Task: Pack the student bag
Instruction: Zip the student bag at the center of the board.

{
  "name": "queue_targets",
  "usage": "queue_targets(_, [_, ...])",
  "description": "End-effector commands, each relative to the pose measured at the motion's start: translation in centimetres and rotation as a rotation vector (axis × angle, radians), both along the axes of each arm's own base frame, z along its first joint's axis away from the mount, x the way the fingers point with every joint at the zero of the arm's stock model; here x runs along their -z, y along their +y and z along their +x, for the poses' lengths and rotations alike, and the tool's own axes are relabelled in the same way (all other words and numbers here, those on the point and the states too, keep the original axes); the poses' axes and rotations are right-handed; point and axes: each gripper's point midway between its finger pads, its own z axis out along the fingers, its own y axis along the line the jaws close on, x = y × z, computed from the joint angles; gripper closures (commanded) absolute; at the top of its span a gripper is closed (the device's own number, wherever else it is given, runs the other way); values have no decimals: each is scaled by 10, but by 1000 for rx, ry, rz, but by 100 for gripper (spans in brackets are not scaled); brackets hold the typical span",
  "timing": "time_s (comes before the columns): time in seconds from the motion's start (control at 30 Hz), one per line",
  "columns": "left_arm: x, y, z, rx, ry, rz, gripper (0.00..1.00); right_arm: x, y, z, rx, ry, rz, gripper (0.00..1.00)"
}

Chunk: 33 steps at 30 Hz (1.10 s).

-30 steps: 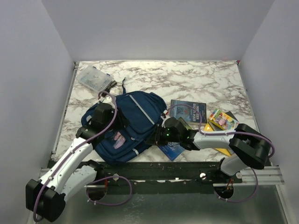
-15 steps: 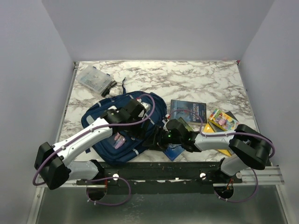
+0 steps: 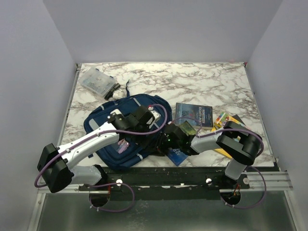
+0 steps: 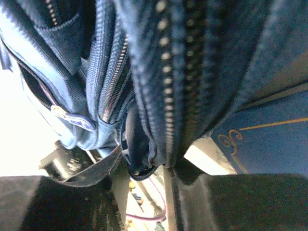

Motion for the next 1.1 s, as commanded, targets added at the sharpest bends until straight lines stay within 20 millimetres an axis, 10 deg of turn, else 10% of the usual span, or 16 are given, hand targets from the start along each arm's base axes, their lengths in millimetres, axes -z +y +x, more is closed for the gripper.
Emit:
queue_targets(0.0, [12,-4,0,99,-19,57,19,-10,8,9,34,-26,59,77])
queue_targets(0.13, [25,-9,1,124,1,94,19,-11,0,8,57,-34,61,99])
queue_targets(1.07, [59,-5,0,151,18,267,64,-13,-3,4,59,-25,84,99])
